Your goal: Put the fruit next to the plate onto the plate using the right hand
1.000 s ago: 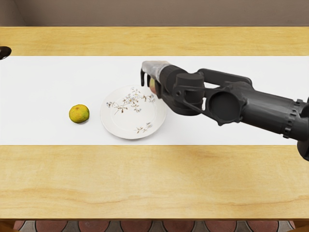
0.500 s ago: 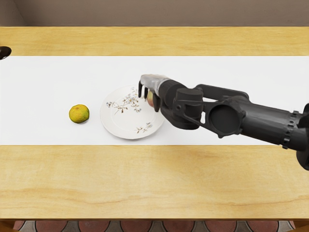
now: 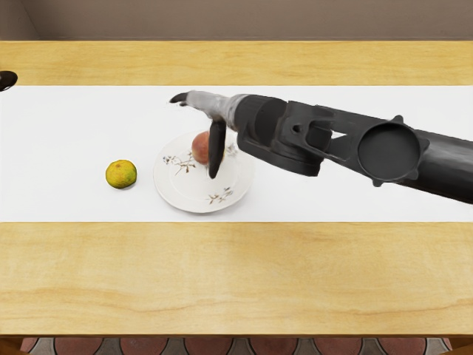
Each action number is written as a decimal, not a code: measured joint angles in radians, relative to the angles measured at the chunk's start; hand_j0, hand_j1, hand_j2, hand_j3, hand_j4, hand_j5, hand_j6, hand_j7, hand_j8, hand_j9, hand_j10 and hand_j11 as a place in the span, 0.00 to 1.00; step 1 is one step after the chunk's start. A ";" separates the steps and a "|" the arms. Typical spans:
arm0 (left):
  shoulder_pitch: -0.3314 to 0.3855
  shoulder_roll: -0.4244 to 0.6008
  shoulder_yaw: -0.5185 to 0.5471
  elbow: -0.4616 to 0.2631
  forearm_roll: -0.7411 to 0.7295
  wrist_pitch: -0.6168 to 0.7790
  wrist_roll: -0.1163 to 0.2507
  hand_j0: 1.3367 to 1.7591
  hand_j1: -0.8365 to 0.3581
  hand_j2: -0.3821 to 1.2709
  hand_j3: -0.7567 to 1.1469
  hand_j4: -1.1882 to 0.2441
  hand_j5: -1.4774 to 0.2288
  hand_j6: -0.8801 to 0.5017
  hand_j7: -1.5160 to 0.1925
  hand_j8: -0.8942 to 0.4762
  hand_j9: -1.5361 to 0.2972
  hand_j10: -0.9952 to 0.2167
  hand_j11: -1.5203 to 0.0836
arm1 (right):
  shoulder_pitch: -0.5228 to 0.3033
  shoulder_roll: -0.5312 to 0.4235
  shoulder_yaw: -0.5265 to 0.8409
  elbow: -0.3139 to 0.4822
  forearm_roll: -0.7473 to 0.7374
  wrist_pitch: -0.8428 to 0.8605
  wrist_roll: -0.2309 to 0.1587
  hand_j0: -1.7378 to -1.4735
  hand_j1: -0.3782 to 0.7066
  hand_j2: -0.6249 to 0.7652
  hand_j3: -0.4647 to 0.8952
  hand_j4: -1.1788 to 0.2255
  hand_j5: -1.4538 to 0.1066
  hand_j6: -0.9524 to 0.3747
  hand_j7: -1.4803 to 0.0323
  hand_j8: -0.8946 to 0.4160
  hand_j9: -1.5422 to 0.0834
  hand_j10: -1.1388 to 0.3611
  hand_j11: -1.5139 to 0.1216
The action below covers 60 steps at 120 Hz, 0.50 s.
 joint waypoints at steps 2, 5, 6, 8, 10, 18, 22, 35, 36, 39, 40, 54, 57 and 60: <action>0.000 0.000 0.000 0.000 0.000 0.000 0.000 0.76 0.75 0.26 0.40 0.66 0.68 0.46 0.70 0.47 0.66 0.62 0.75 | -0.001 -0.026 0.015 0.012 0.028 0.023 0.000 0.30 0.09 0.45 0.34 0.78 0.87 0.66 0.91 0.64 0.89 0.72 0.86; 0.000 0.000 0.000 0.000 0.000 0.000 0.000 0.76 0.75 0.26 0.40 0.66 0.68 0.46 0.70 0.47 0.66 0.62 0.75 | -0.007 -0.074 0.036 0.027 0.087 0.075 0.000 0.30 0.09 0.45 0.34 0.79 0.87 0.66 0.92 0.64 0.89 0.72 0.87; 0.000 0.000 0.000 0.000 0.000 0.000 0.000 0.76 0.75 0.26 0.40 0.66 0.68 0.46 0.70 0.47 0.66 0.62 0.75 | -0.008 -0.089 0.043 0.031 0.106 0.093 0.000 0.30 0.09 0.45 0.34 0.79 0.87 0.66 0.92 0.64 0.89 0.72 0.87; 0.000 0.000 0.000 0.000 0.000 0.000 0.000 0.76 0.75 0.26 0.40 0.66 0.68 0.46 0.70 0.47 0.66 0.62 0.75 | -0.014 -0.124 0.055 0.038 0.150 0.135 0.000 0.30 0.09 0.45 0.34 0.79 0.88 0.67 0.92 0.64 0.89 0.73 0.87; 0.000 0.000 0.000 0.000 0.000 0.000 0.000 0.76 0.75 0.26 0.40 0.66 0.68 0.46 0.70 0.47 0.66 0.62 0.75 | -0.021 -0.158 0.067 0.043 0.197 0.179 0.000 0.30 0.08 0.45 0.34 0.79 0.88 0.67 0.92 0.64 0.90 0.73 0.87; 0.000 0.000 0.000 0.000 0.000 0.000 0.000 0.76 0.75 0.26 0.40 0.66 0.68 0.46 0.70 0.47 0.66 0.62 0.75 | -0.052 -0.296 0.100 0.056 0.387 0.377 0.012 0.30 0.08 0.45 0.34 0.80 0.88 0.67 0.93 0.65 0.90 0.73 0.88; 0.000 0.000 0.000 0.000 0.000 0.000 0.000 0.76 0.75 0.26 0.40 0.66 0.68 0.46 0.70 0.47 0.66 0.62 0.75 | -0.068 -0.363 0.110 0.060 0.475 0.450 0.022 0.30 0.08 0.45 0.34 0.80 0.89 0.68 0.93 0.65 0.91 0.73 0.88; 0.000 0.000 -0.001 -0.004 0.000 -0.001 0.000 0.76 0.75 0.26 0.40 0.66 0.68 0.46 0.70 0.47 0.66 0.62 0.75 | -0.114 -0.526 0.127 0.056 0.649 0.575 0.100 0.30 0.07 0.45 0.34 0.81 0.89 0.68 0.94 0.65 0.91 0.73 0.89; 0.000 0.000 -0.001 -0.005 0.001 -0.002 0.000 0.76 0.75 0.26 0.40 0.66 0.68 0.46 0.70 0.47 0.66 0.62 0.75 | -0.116 -0.535 0.128 0.054 0.657 0.580 0.107 0.30 0.07 0.45 0.34 0.81 0.89 0.68 0.94 0.65 0.91 0.73 0.89; -0.001 0.000 -0.002 -0.008 0.001 -0.003 0.000 0.76 0.75 0.26 0.40 0.66 0.68 0.46 0.70 0.47 0.66 0.62 0.75 | -0.124 -0.561 0.130 0.051 0.681 0.594 0.125 0.30 0.07 0.45 0.34 0.81 0.90 0.68 0.94 0.65 0.91 0.73 0.89; -0.001 0.000 -0.002 -0.009 0.001 -0.003 0.000 0.76 0.75 0.26 0.40 0.66 0.68 0.46 0.70 0.47 0.66 0.62 0.75 | -0.127 -0.569 0.130 0.050 0.688 0.597 0.130 0.30 0.07 0.45 0.34 0.81 0.90 0.68 0.94 0.65 0.91 0.73 0.89; -0.003 0.000 -0.004 -0.015 0.001 -0.005 0.000 0.76 0.75 0.26 0.40 0.66 0.68 0.46 0.70 0.47 0.66 0.62 0.75 | -0.146 -0.682 0.133 0.041 0.796 0.628 0.170 0.30 0.07 0.45 0.34 0.81 0.90 0.69 0.95 0.65 0.92 0.74 0.90; -0.005 0.000 -0.004 -0.015 0.001 -0.005 0.000 0.76 0.75 0.26 0.40 0.66 0.68 0.46 0.70 0.47 0.66 0.62 0.75 | -0.149 -0.699 0.133 0.041 0.812 0.632 0.174 0.30 0.07 0.45 0.34 0.81 0.90 0.69 0.95 0.65 0.92 0.74 0.90; -0.006 0.000 -0.005 -0.016 0.001 -0.005 0.000 0.76 0.75 0.26 0.40 0.66 0.68 0.46 0.70 0.47 0.66 0.62 0.75 | -0.151 -0.712 0.134 0.040 0.825 0.634 0.177 0.30 0.07 0.45 0.34 0.81 0.90 0.69 0.95 0.66 0.92 0.74 0.90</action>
